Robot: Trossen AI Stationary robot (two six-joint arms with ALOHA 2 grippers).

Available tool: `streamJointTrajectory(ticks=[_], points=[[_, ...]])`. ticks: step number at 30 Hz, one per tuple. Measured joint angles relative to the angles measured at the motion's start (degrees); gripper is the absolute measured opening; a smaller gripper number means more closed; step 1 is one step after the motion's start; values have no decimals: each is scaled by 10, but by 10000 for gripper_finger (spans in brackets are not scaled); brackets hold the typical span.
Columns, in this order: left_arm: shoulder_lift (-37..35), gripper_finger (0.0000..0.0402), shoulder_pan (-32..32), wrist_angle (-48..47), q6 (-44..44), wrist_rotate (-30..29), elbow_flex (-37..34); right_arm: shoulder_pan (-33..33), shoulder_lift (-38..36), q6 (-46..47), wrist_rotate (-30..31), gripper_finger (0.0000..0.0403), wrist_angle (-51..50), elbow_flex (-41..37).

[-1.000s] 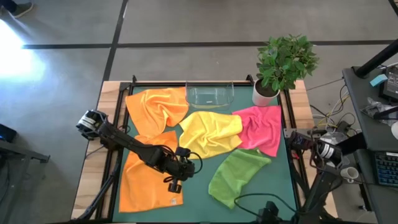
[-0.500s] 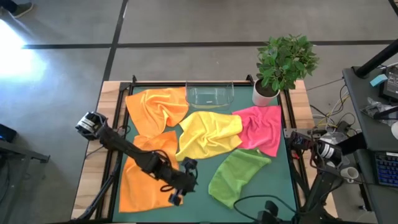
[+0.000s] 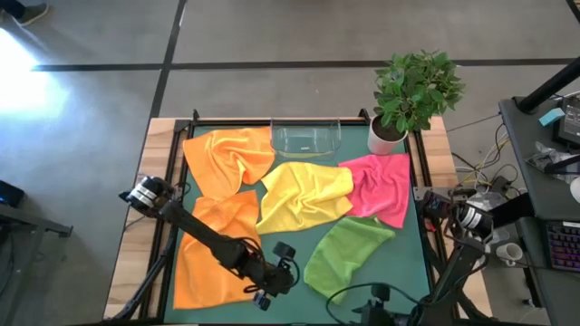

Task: Fold microfiber towels
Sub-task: Fold the green towel

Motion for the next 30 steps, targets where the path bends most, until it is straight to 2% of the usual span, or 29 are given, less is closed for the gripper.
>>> streamJointTrajectory(ticks=[4, 9, 18, 30], points=[[15, 118, 0, -1, 10, -10, 12, -11, 0, -26, 1, 132, -5, -5], [25, 118, 0, 38, 84, -15, 14, -24, 0, -42, 1, 134, -5, -5], [75, 118, 5, 87, 103, -23, 24, -33, 31, -55, -4, 136, 2, -7], [80, 118, 19, 102, 128, -37, 18, -48, 72, -55, 0, 137, 26, -7]])
